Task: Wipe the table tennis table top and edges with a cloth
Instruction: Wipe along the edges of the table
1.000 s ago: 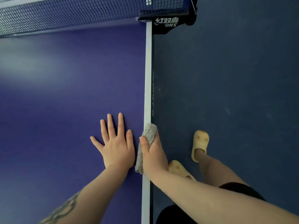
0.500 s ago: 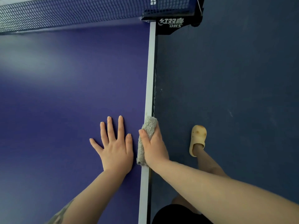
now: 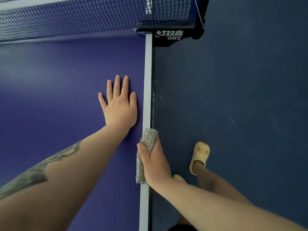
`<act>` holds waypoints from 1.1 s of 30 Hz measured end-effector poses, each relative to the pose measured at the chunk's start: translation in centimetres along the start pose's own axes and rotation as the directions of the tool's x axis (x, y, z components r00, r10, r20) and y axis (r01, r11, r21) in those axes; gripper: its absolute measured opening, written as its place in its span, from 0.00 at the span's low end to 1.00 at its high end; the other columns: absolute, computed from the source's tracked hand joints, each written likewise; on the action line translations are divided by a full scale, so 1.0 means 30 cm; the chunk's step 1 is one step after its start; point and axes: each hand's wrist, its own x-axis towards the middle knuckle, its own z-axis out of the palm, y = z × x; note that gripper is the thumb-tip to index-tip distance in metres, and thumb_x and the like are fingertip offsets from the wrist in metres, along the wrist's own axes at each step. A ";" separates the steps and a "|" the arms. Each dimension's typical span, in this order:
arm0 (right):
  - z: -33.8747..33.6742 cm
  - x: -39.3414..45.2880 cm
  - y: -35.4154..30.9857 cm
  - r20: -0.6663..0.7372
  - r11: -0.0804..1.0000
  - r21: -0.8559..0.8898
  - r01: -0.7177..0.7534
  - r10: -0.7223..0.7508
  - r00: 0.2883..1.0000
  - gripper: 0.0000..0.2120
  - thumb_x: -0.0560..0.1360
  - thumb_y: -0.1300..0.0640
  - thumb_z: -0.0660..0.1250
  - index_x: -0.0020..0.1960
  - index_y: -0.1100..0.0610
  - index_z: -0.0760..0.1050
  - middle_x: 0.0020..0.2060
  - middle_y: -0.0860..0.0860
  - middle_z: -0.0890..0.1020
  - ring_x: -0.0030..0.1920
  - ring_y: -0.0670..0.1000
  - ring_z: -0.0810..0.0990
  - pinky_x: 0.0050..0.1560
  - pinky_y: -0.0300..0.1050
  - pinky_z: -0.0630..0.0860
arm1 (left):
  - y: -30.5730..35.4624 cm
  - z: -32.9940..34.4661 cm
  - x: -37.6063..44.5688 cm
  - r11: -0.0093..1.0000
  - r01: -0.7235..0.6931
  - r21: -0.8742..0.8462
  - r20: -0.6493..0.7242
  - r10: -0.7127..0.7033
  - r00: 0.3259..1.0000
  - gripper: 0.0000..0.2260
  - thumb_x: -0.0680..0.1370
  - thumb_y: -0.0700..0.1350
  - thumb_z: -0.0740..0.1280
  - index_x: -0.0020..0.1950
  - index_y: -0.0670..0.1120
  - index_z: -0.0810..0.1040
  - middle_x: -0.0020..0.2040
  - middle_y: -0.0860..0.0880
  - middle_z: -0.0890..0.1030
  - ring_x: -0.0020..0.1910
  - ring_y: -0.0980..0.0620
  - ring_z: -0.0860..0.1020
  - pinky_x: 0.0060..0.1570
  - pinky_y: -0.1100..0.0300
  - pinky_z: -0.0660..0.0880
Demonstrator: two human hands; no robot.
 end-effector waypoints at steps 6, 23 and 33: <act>-0.079 0.370 -0.207 -0.081 0.996 0.089 0.022 -0.015 0.997 0.31 0.81 0.37 0.54 0.80 0.46 0.50 0.75 0.46 0.67 0.68 0.51 0.73 0.65 0.51 0.71 | 0.008 -0.005 0.105 0.998 0.065 -0.014 -0.025 -0.066 0.998 0.25 0.83 0.55 0.48 0.80 0.55 0.50 0.80 0.55 0.49 0.79 0.54 0.43 0.76 0.45 0.41; -0.128 0.491 -0.345 -0.055 0.998 0.038 -0.058 0.060 0.997 0.31 0.81 0.39 0.56 0.80 0.47 0.51 0.74 0.46 0.68 0.69 0.51 0.72 0.65 0.49 0.70 | 0.010 -0.014 0.098 0.997 0.077 0.002 -0.017 -0.077 0.997 0.27 0.80 0.57 0.44 0.80 0.56 0.52 0.80 0.56 0.51 0.79 0.54 0.44 0.76 0.47 0.42; -0.169 0.643 -0.456 -0.082 0.997 -0.038 -0.069 0.066 0.995 0.32 0.81 0.38 0.53 0.80 0.50 0.51 0.74 0.48 0.68 0.66 0.55 0.75 0.59 0.51 0.71 | 0.016 -0.017 0.103 0.996 0.082 0.029 -0.009 -0.082 0.997 0.27 0.80 0.57 0.45 0.80 0.55 0.53 0.80 0.55 0.53 0.79 0.53 0.47 0.77 0.47 0.43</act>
